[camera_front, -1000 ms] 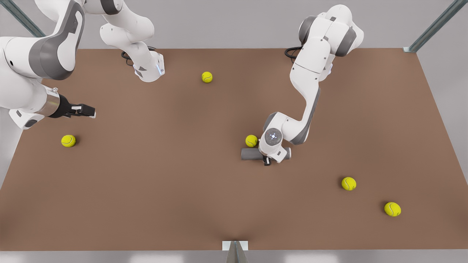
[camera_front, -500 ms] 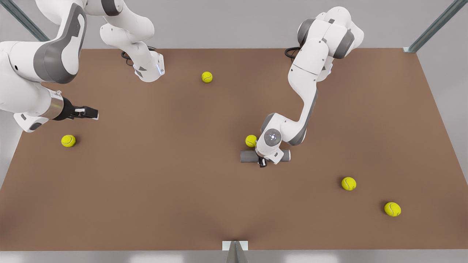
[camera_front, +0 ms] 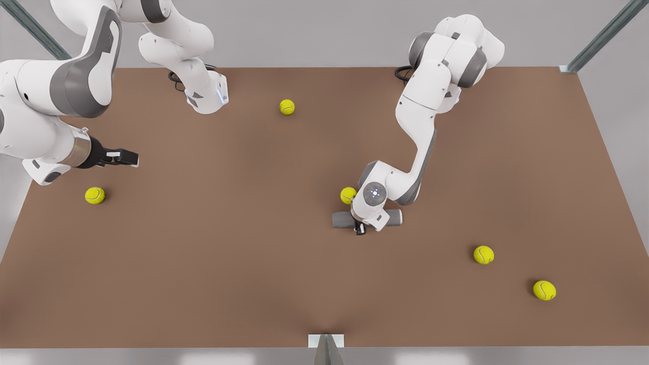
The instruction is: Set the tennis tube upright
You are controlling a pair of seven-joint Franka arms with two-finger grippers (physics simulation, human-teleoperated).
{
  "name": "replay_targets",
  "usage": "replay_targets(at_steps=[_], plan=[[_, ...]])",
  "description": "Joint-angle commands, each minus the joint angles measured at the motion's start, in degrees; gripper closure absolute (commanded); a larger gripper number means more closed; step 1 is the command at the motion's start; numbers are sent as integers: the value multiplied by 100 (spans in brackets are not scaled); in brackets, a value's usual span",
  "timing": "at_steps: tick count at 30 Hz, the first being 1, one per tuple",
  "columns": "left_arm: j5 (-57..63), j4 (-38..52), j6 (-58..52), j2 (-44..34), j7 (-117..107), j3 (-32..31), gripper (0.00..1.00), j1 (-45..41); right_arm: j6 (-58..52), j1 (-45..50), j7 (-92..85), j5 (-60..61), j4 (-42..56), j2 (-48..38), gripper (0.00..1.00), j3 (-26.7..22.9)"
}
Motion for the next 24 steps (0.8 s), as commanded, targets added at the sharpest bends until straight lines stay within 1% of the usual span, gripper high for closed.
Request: replay_targets(at_steps=[1, 8, 10, 12, 14, 15, 16, 17, 19, 20, 22, 24], plan=[[6, 3, 90, 6, 31, -3, 26, 0, -3, 1, 22, 3, 2, -6, 0, -3], [15, 12, 63, -135, 14, -29, 27, -27, -3, 1, 22, 12, 2, 11, 0, -3], [23, 135, -33, -161, 14, -29, 27, -27, -3, -8, 4, 12, 11, 2, 0, -3], [103, 170, -244, -407, 58, -11, 27, -27, 6, -8, 4, 12, 11, 11, 0, -3], [129, 513, -859, -565, 260, 41, 28, -18, 32, -8, 4, 3, 20, 2, 0, -11], [252, 530, -1298, -741, 462, 200, 28, -27, 32, -8, 4, 12, 20, 11, 0, -11], [682, 539, -1623, -873, 479, 270, 27, -18, 32, -8, -5, 12, 20, 11, 0, -11], [1367, 618, -2265, -996, 506, 358, 28, -18, 32, -8, -5, 12, 20, 11, 0, -11], [2000, 1066, -3372, -996, 515, 744, 28, -18, 32, -17, -13, 3, 20, 11, 0, -11], [2589, 1286, -3935, -996, 515, 745, 27, -18, 32, -17, -5, -41, 20, 2, 0, -11], [3573, 1435, -4753, -987, 479, 745, 28, -27, 156, -43, 4, -243, -6, -129, 0, -3], [4259, 1594, -5289, -987, 444, 745, 28, -71, 164, -105, 4, -243, -94, -244, 0, 15]])
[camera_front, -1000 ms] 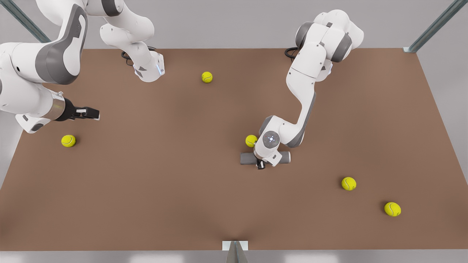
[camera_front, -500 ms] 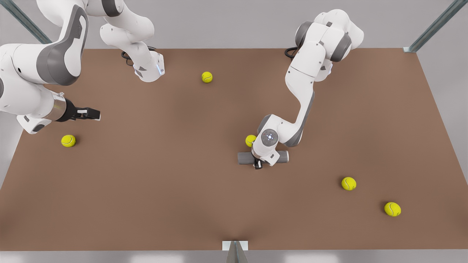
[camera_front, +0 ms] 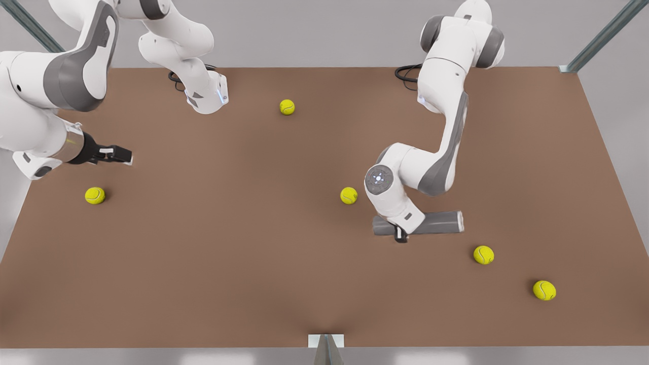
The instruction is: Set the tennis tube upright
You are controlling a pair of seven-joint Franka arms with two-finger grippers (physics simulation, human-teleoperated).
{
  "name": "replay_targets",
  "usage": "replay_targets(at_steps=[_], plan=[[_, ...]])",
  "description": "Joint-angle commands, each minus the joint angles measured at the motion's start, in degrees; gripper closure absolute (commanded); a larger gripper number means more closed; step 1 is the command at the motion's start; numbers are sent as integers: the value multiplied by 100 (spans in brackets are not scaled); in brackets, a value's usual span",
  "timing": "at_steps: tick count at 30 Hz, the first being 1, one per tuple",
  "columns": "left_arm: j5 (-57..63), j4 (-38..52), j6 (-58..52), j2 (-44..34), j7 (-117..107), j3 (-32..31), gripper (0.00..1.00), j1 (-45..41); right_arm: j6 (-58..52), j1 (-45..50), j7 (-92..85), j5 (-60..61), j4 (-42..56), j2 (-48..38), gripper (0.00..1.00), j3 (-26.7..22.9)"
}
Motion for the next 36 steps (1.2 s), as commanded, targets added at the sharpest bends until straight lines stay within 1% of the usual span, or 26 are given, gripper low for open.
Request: replay_targets(at_steps=[1, 3, 5, 8, 9, 10, 13, 16, 18, 36], plan=[[1394, 60, -2088, -8, 118, 11, 28, -22, 64, -51, 21, -92, -18, -90, 0, 27], [2141, 7, -2510, 54, -234, 2, 28, -154, 64, -191, 21, -154, 0, -108, 0, 230], [2835, -2, -2905, 150, -348, 2, 28, -163, 56, -174, 3, -172, 44, 15, 0, 221], [3653, -63, -3134, 519, -1139, 11, 28, -154, 56, -244, 38, -233, 35, 6, 0, 273], [3759, -63, -3099, 651, -1472, 19, 28, -119, 73, -314, 65, -382, 18, -73, 0, 519], [3759, -63, -3090, 739, -1806, 19, 28, -102, 161, -525, 73, -418, -26, -170, 0, 765], [3750, -72, -3090, 1125, -2396, 99, 28, -66, 231, -657, 65, -426, -202, -275, 0, 889], [3680, -72, -3011, 1477, -2625, 107, 28, -66, 205, -613, 65, -426, -97, -38, 0, 871], [3425, -142, -2976, 1548, -2748, 99, 28, -58, 223, -604, 56, -435, -97, 6, 0, 871], [3135, -151, -2730, 2321, -3266, 99, 28, -31, 231, -569, 65, -321, -97, 191, 0, 880]])
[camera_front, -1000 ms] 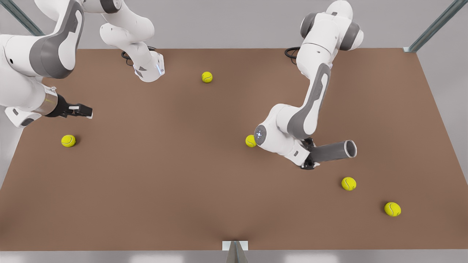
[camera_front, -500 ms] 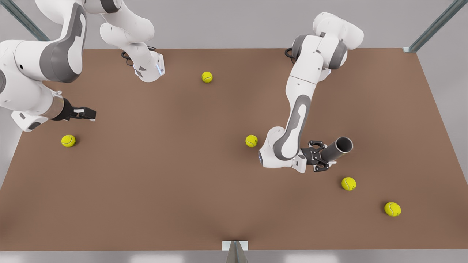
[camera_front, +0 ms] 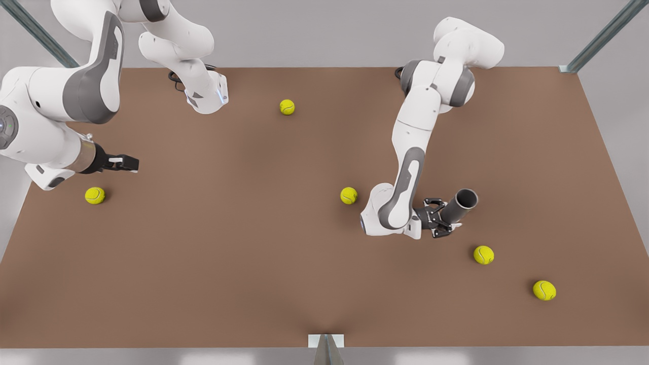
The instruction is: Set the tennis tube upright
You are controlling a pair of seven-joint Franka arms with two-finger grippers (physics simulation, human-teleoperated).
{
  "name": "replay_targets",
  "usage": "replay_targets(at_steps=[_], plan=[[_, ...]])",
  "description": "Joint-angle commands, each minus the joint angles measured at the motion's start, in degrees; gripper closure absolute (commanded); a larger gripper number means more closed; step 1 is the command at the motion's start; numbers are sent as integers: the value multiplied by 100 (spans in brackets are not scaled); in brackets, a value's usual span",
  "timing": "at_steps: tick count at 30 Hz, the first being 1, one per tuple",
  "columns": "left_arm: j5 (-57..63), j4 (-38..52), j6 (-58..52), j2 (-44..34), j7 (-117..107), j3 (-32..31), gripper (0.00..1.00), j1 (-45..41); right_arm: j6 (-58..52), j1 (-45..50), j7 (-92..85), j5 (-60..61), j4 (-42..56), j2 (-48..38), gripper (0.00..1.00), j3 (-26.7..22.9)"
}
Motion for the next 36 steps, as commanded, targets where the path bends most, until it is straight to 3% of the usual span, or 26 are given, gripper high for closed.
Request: replay_targets(at_steps=[1, 2, 4, 18, 22, 36], plan=[[-41, 0, 54, 20, -881, -6, 28, -9, -11, 10, 13, 4, -7, 20, 0, -3], [-59, 0, 46, 20, -872, -15, 25, -9, -11, 19, 13, -5, 2, 29, 0, 6], [-103, 0, 19, 11, -863, -15, 0, -35, -11, 10, 13, -5, 2, 38, 0, 6], [-147, 53, -323, 11, -767, -50, 0, -167, -11, 10, 13, 39, -16, 73, 0, 6], [-208, 650, -552, 275, -529, -120, 0, -167, -11, 10, 13, 39, -16, 73, 0, 6], [-164, 1178, -614, 556, -142, -138, 0, -158, -28, -51, -5, 39, -16, 73, 0, 6]])
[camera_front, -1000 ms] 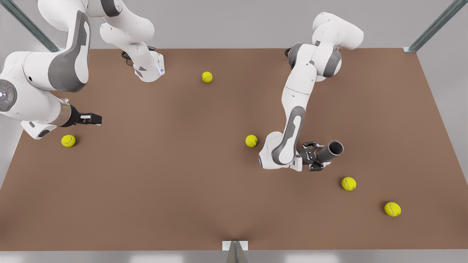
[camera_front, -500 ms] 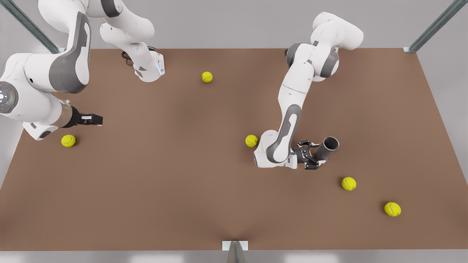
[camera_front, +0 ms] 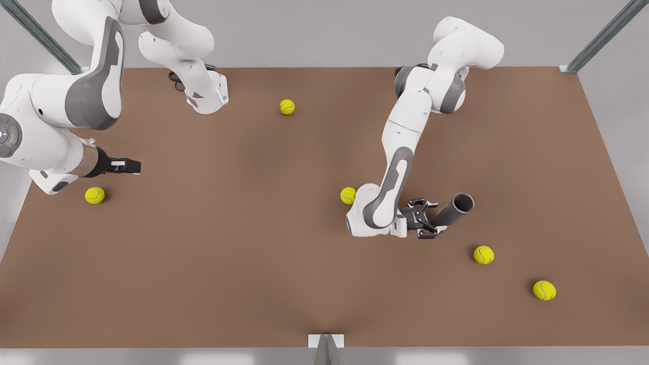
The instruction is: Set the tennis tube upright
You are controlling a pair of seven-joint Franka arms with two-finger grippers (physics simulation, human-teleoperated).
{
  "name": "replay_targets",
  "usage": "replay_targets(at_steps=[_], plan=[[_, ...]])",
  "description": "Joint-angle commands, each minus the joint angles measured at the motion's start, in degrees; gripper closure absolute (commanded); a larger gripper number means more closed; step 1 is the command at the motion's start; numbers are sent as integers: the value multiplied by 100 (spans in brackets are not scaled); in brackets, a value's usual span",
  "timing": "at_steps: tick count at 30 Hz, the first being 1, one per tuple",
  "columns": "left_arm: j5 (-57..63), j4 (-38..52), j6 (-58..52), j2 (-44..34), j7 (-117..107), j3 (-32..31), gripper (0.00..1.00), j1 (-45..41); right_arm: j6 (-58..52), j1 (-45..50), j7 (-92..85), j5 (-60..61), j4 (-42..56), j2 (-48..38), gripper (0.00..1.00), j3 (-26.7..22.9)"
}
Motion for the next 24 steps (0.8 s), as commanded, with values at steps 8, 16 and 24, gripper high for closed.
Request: replay_targets(at_steps=[8, 16, 24], plan=[[2, 685, -658, 187, 532, -708, 0, -62, 0, -14, -48, 3, 2, -7, 0, -11], [-2344, 1081, 669, -1957, 8202, -2107, 0, 1229, 0, -5, -48, 3, 2, -7, 0, -11], [-4770, 105, 757, -4840, 13636, -1799, 0, 2944, 9, -14, -48, 3, 2, 2, 0, -11]])
